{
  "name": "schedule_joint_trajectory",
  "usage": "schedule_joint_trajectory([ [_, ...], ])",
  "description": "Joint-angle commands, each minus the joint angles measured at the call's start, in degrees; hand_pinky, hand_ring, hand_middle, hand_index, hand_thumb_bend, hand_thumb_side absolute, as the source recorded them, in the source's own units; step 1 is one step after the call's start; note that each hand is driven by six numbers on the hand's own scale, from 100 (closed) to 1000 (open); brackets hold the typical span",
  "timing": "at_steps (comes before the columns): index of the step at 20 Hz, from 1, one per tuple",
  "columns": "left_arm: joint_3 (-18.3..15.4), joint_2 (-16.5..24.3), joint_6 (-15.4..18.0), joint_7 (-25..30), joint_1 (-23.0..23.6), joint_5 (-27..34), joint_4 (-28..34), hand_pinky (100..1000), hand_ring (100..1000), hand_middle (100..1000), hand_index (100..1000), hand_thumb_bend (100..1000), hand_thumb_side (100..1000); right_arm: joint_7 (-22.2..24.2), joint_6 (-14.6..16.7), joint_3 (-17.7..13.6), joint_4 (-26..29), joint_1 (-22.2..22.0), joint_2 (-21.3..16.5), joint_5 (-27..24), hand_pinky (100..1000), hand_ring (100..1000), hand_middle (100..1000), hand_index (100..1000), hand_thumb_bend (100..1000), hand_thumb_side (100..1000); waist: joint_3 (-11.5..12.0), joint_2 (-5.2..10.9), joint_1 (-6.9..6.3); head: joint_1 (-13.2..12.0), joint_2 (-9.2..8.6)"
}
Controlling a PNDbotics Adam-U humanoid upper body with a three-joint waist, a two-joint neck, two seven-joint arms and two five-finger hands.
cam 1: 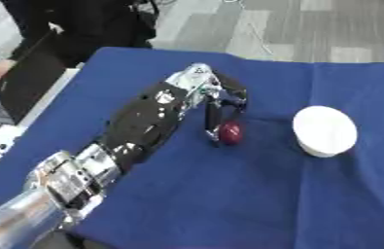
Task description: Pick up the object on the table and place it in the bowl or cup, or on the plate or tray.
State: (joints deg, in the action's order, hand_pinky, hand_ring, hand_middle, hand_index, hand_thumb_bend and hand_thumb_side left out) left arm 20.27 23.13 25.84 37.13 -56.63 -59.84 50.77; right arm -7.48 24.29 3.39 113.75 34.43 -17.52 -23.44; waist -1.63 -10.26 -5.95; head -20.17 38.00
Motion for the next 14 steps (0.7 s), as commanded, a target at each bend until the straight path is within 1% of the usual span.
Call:
schedule_joint_trajectory([
  [1, -0.97, 1.00, 0.34, 0.34, -0.70, 0.93, 0.85, 189, 269, 341, 436, 571, 239, 0.22, 0.00, -0.15, 0.84, 1.21, -0.11, -0.02, 352, 433, 471, 634, 102, 865, 0.13, 0.75, 0.27, 0.08, -0.37],
  [8, -0.87, 1.05, 0.22, -1.42, -0.94, 1.47, 0.18, 136, 234, 318, 393, 568, 245, 0.22, 0.00, -0.15, 0.84, 1.21, -0.10, -0.01, 352, 432, 470, 634, 101, 865, 0.14, 0.78, 0.27, 0.02, -0.40],
  [10, -0.94, 1.02, 0.30, -1.91, -1.04, 1.36, -0.01, 100, 201, 294, 370, 553, 238, 0.20, -0.02, -0.16, 0.84, 1.19, -0.11, -0.01, 351, 432, 469, 635, 100, 865, 0.17, 0.78, 0.29, -0.03, -0.38],
  [14, -1.10, 1.02, 0.45, -3.56, -1.06, 1.48, -0.20, 100, 163, 268, 348, 560, 233, 0.17, -0.03, -0.18, 0.84, 1.17, -0.14, 0.00, 351, 432, 469, 635, 100, 865, 0.22, 0.76, 0.31, -0.06, -0.35],
])
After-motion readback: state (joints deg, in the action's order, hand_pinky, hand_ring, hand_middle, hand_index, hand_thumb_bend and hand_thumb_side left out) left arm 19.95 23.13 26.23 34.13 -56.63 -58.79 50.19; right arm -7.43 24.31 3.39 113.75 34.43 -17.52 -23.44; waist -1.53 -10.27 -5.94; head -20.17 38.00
